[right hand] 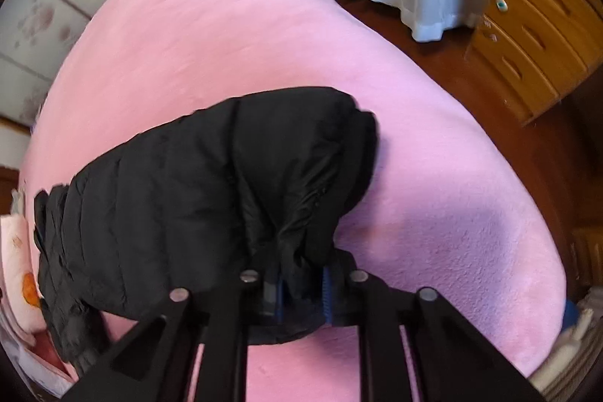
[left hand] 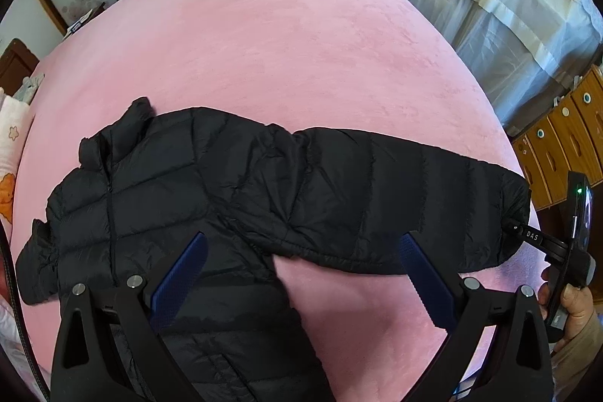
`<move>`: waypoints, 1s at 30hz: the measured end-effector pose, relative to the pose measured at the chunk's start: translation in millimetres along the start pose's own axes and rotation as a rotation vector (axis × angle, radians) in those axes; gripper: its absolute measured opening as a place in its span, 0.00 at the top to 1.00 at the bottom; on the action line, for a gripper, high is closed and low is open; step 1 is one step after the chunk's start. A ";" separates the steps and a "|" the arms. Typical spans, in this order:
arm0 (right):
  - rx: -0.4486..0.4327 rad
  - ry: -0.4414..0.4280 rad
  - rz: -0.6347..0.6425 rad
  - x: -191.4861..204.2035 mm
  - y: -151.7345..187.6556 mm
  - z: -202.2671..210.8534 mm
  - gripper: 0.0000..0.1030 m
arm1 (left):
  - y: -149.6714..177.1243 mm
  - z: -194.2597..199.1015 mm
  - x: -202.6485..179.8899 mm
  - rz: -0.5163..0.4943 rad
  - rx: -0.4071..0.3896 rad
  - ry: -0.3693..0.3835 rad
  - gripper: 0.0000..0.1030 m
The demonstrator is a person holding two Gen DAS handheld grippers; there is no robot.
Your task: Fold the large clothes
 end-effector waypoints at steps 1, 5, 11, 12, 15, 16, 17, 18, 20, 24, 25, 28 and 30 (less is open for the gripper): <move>-0.003 -0.007 0.020 10.9 -1.2 5.9 0.89 | 0.8 2.3 5.5 0.008 -0.006 -0.002 0.02; -0.069 -0.076 0.124 75.6 -7.9 48.6 0.90 | 3.3 12.5 32.3 0.050 -0.031 -0.002 0.02; -0.129 -0.261 0.363 227.4 5.8 106.9 0.90 | 13.7 29.1 108.2 0.161 -0.071 0.018 0.02; -0.128 -0.295 0.406 255.5 12.3 111.4 0.90 | 16.2 30.8 126.3 0.184 -0.078 0.023 0.01; -0.107 -0.392 0.519 347.8 46.5 114.4 0.90 | 26.1 30.5 185.2 0.250 -0.095 0.012 0.02; -0.096 -0.418 0.535 370.0 55.9 111.2 0.90 | 31.4 27.8 209.0 0.277 -0.097 0.005 0.02; -0.081 -0.447 0.558 397.7 68.0 104.1 0.90 | 36.1 23.9 229.0 0.301 -0.096 0.000 0.02; -0.071 -0.462 0.579 417.6 76.2 95.5 0.90 | 42.2 19.3 250.5 0.326 -0.095 -0.005 0.02; -0.051 -0.460 0.625 460.4 91.9 66.8 0.90 | 56.9 6.4 293.2 0.367 -0.082 -0.027 0.02; 0.022 -0.447 0.664 528.4 128.8 -5.7 0.90 | 84.1 -22.7 369.1 0.445 -0.066 -0.086 0.02; 0.043 -0.441 0.673 543.0 140.6 -25.5 0.90 | 92.4 -31.0 387.8 0.471 -0.062 -0.096 0.02; 0.099 -0.409 0.715 579.1 169.5 -72.0 0.89 | 115.5 -54.5 430.1 0.537 -0.036 -0.113 0.02; 0.113 -0.394 0.761 598.9 189.1 -96.2 0.89 | 129.9 -70.9 451.5 0.573 -0.013 -0.116 0.02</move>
Point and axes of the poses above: each gripper's, at about its wrist camera, not at the fingertips, and z roughly against the way its jaws point, x to its left, y to its underside, the point moved 9 cm from there along -z, roughly the way its jaws point, and after that the axes turned 14 degrees about -y, right-handed, at the moved point
